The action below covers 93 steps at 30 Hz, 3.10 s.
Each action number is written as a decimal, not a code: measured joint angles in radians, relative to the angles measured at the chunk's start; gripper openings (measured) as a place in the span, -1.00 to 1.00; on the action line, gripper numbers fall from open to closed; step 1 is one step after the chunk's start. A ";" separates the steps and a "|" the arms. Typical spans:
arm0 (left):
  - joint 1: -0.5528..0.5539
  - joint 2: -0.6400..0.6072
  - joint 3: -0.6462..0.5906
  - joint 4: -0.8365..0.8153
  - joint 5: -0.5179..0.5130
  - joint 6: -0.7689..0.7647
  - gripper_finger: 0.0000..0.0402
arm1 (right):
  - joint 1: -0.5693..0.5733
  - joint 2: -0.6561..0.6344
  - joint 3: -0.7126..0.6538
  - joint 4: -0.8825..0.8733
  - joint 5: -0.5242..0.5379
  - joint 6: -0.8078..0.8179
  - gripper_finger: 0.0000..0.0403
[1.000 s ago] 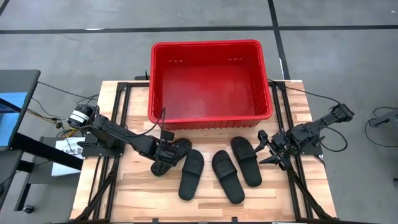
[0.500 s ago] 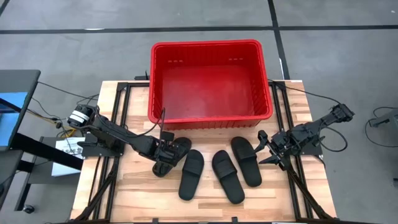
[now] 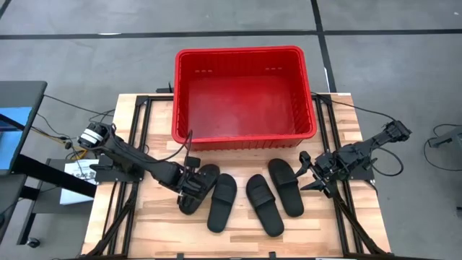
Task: Pick and place slides into bin
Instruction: Put the black slipper into the red bin
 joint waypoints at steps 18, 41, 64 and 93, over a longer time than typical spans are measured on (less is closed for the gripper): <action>-0.086 0.000 0.170 -0.196 -0.034 -0.140 -1.00 | 0.000 0.000 0.000 0.000 0.000 0.000 0.16; -0.104 0.000 0.527 -0.427 -0.340 -0.180 -1.00 | 0.000 0.000 0.000 0.000 0.000 0.000 0.16; 0.038 -0.002 0.939 -0.752 -0.546 -0.083 -1.00 | 0.000 0.000 0.000 0.000 0.000 0.000 0.16; 0.804 0.002 1.026 -0.268 -0.494 0.424 -1.00 | 0.000 0.000 0.000 0.000 0.000 0.000 0.16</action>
